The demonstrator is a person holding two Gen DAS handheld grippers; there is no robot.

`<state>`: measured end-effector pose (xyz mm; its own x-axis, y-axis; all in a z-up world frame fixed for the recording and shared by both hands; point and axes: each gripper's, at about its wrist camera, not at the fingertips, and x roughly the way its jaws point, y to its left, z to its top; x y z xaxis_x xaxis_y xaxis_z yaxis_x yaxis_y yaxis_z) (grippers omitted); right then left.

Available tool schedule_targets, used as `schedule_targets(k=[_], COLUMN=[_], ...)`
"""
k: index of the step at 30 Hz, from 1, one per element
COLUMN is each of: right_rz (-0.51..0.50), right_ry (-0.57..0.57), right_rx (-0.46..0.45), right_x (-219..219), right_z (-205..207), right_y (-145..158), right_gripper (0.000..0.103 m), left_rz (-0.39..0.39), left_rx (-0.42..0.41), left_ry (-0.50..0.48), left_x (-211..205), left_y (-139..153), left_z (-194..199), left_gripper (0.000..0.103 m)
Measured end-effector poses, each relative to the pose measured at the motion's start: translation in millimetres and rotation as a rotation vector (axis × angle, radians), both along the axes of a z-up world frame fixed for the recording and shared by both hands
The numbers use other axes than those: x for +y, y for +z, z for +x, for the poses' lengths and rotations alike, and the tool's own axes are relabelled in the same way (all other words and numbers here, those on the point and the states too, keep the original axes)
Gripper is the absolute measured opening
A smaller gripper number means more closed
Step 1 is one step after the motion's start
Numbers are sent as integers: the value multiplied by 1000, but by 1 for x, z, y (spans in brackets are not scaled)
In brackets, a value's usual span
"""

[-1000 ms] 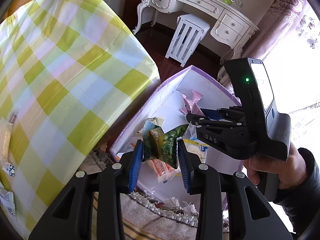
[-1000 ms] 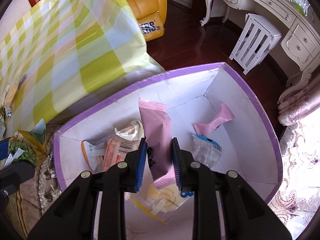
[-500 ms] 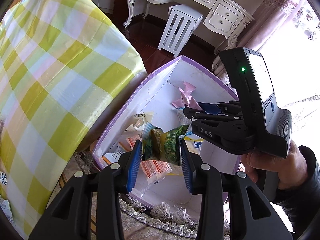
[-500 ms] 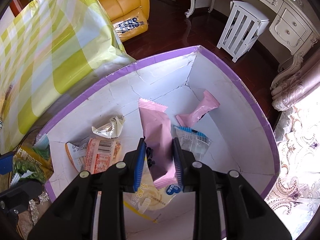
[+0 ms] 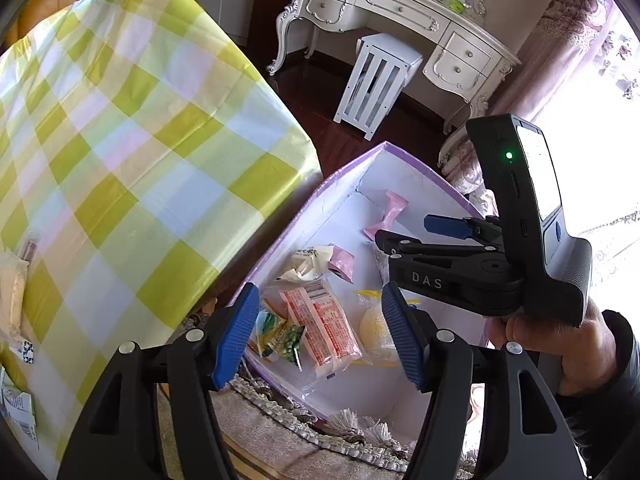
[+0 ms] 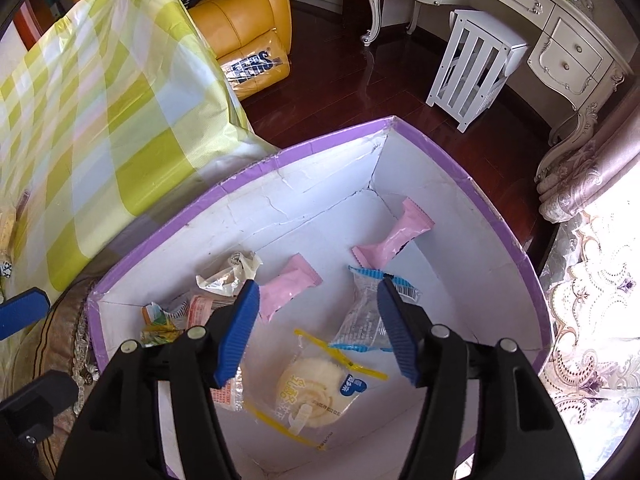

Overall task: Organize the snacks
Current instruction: 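Open both tools above the white box to drop the pink bar and pea bag, then move both open tools back over the snacks on the table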

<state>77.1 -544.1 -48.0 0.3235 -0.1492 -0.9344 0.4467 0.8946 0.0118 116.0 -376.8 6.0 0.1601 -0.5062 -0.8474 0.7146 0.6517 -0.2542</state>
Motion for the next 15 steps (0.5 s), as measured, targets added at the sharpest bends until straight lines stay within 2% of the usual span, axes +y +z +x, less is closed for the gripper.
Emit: schedule_targets(k=[5, 15], right_rz=[-2, -30], right_ry=[8, 60], right_rx=[-30, -80], right_x=[10, 40], right_z=[5, 18], right_y=[10, 36], right_gripper=[68, 71], left_rz=[-6, -23], left_rx=[-43, -133], left_ry=[66, 208], left_x=[17, 62], left_y=[11, 28], left_z=[10, 28], left_gripper=[65, 69])
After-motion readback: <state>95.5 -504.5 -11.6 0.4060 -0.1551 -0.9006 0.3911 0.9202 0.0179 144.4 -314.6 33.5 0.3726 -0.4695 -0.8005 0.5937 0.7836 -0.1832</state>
